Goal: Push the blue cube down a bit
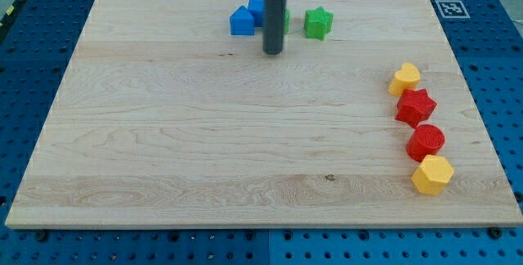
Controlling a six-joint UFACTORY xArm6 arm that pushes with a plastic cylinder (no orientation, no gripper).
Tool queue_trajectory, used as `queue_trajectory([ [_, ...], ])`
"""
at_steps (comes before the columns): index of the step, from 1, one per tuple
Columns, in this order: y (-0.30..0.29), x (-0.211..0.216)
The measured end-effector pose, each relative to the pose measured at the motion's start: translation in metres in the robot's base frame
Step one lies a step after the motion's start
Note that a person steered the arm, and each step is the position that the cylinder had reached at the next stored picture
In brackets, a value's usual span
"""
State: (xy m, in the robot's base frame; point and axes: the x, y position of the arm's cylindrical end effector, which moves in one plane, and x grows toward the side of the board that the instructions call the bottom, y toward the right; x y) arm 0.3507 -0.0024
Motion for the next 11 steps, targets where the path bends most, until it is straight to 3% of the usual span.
queue_trajectory([
  [1, -0.062, -0.004],
  [2, -0.119, -0.034],
  [3, -0.123, -0.082],
  [4, -0.089, -0.123],
  [5, -0.019, -0.14],
  [11, -0.007, -0.102],
])
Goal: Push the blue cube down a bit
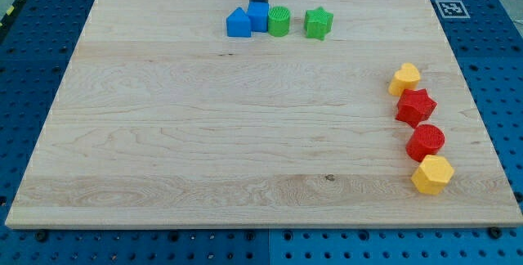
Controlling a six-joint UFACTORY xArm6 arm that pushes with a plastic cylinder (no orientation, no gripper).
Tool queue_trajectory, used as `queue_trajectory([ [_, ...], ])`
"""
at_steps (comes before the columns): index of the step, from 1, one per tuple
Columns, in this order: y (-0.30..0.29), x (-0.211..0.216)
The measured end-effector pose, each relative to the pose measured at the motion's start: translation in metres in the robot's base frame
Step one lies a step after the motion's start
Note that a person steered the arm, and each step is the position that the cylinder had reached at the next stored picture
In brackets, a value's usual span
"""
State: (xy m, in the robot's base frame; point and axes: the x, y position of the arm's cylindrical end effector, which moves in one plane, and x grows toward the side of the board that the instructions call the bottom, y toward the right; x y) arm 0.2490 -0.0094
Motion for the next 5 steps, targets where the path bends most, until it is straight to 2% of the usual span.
queue_trajectory([
  [3, 0.0, 0.025],
  [4, 0.0, 0.025],
  [5, 0.0, 0.005],
])
